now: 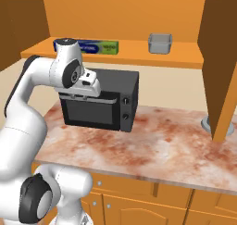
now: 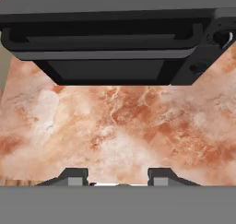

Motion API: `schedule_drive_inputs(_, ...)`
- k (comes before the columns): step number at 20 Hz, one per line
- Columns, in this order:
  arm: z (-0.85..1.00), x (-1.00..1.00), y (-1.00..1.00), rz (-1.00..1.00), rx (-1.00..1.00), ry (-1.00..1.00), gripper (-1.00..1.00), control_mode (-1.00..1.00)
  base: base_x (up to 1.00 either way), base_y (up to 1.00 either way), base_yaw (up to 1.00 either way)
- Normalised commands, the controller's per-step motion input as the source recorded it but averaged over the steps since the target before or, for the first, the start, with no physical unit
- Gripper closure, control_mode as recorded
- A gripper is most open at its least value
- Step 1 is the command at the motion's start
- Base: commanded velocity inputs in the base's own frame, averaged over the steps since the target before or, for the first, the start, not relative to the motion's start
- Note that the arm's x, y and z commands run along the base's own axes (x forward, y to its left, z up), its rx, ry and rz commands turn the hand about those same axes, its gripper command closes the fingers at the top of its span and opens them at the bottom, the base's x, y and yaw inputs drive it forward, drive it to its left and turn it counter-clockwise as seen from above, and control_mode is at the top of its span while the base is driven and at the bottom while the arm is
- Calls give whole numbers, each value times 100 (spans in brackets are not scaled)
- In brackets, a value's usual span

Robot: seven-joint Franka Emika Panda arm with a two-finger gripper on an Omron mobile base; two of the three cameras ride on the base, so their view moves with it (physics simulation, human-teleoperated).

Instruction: Retrieve the tupperware and aluminum foil from the cabinet and place them on the dining counter near the plate with lemon and onion to prepare for storing leftovers.

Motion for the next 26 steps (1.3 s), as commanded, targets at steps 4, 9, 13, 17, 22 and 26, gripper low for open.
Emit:
schedule_drive_inputs(4,3,-24,-6,0,6,-25,-100,-100,0,0,0)
schedule_drive_inputs(9,73,-28,3,-14,10,-47,-100,-100,0,0,0)
schedule_drive_inputs(13,44,-43,27,-35,5,-25,-100,-100,0,0,0)
schedule_drive_inputs(17,21,-34,19,-43,20,-10,-100,-100,0,0,0)
schedule_drive_inputs(22,13,-18,11,-39,46,-3,-100,-100,0,0,0)
schedule_drive_inputs(26,40,0,0,-11,71,0,-100,-100,0,0,0)
